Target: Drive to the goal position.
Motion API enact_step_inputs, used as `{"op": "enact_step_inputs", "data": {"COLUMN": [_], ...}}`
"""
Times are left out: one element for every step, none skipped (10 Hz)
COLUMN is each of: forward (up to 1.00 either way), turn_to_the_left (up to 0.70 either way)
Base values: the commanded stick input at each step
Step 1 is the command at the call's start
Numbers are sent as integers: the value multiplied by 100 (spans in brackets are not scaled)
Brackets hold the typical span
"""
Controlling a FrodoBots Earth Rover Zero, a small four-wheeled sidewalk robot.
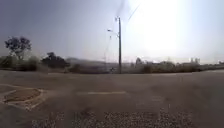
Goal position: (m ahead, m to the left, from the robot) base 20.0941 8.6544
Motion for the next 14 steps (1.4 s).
{"op": "enact_step_inputs", "data": {"forward": [85,85,85,85,85,85,85,85,85,85,85,85,85,85], "turn_to_the_left": [0,0,0,0,0,0,0,0,15,27,27,27,27,18]}}
